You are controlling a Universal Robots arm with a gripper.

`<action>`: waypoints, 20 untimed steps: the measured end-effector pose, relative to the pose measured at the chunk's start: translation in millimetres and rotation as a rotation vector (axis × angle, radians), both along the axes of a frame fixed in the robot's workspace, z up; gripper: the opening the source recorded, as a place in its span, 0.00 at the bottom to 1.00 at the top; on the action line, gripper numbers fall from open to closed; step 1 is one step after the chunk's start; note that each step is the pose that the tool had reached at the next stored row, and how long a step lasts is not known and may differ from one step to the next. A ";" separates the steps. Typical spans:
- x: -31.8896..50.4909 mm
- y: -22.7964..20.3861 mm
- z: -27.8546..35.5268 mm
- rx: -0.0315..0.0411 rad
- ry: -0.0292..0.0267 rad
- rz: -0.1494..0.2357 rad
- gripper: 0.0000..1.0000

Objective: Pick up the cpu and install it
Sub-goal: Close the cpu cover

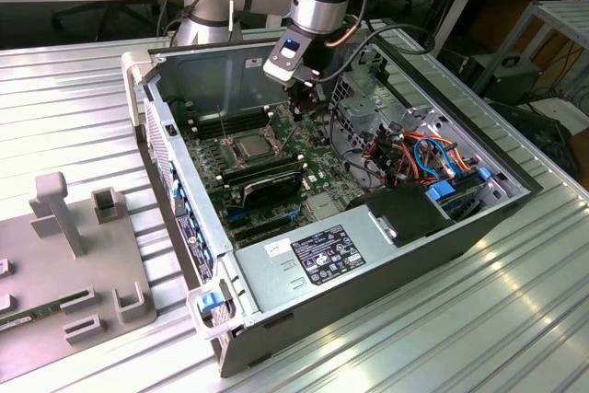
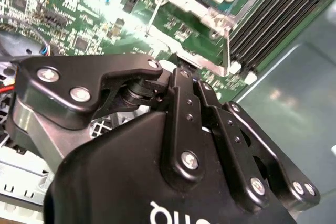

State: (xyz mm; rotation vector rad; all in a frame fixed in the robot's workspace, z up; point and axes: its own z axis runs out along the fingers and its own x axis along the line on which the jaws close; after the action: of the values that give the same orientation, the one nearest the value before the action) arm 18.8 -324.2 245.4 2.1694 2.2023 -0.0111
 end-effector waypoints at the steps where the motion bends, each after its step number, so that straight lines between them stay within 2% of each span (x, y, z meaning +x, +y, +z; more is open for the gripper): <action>1: -4.9 0.1 0.1 -0.0001 -0.0039 0.000 0.11; 5: -16.0 0.3 -0.1 0.0004 -0.0174 0.000 0.11; 8: -19.3 0.3 -0.1 0.0002 -0.0186 0.000 0.11; 10: -26.0 0.4 -0.1 0.0001 -0.0217 0.000 0.11; 13: -30.8 0.6 -0.2 0.0001 -0.0238 0.000 0.11; 20: -31.1 0.6 -0.7 -0.0026 -0.0239 0.000 0.11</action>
State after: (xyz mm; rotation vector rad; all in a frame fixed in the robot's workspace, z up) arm -12.4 -323.6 244.7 2.1568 2.1881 0.0119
